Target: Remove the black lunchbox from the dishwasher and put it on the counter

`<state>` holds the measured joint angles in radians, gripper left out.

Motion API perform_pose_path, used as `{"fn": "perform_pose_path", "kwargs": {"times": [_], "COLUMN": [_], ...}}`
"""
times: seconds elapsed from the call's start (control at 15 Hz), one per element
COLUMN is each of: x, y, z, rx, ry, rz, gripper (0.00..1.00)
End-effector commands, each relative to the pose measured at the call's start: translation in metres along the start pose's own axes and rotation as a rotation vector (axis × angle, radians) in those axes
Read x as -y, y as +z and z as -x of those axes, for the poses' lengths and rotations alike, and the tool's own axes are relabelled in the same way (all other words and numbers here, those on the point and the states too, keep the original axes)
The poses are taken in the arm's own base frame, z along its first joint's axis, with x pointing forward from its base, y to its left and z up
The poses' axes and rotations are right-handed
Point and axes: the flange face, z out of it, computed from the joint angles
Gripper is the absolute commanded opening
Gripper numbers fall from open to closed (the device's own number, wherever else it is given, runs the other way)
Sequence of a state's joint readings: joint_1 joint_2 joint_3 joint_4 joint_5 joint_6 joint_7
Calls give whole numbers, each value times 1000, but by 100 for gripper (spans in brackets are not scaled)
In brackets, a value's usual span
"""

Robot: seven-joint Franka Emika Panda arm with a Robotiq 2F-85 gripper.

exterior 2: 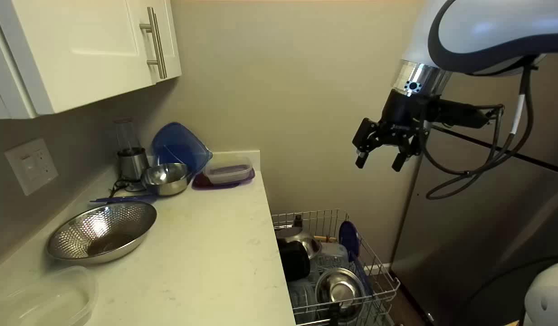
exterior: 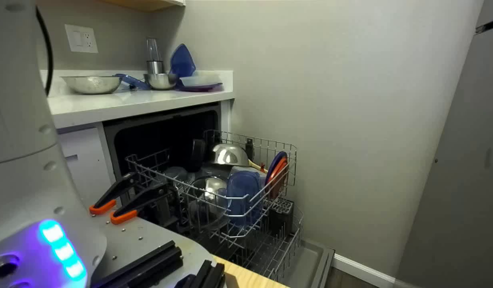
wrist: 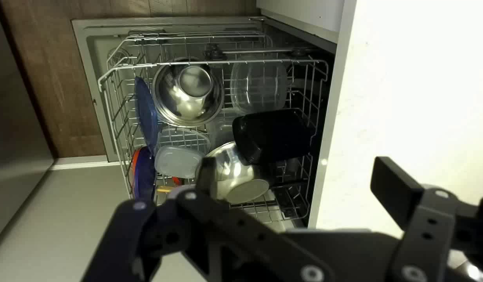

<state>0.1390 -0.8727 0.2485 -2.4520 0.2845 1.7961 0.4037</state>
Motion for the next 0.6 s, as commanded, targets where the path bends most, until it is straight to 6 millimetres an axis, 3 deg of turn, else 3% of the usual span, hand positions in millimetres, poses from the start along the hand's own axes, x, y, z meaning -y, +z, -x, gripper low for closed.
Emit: {"fn": "perform_pose_path", "kwargs": {"times": [0.0, 0.4, 0.53], "x": [0, 0, -10], "y": [-1, -1, 22], "z": [0, 0, -14], "rx": [1, 1, -11], "ry": [0, 0, 50], "rz": [1, 1, 9], "gripper": [100, 100, 100]}}
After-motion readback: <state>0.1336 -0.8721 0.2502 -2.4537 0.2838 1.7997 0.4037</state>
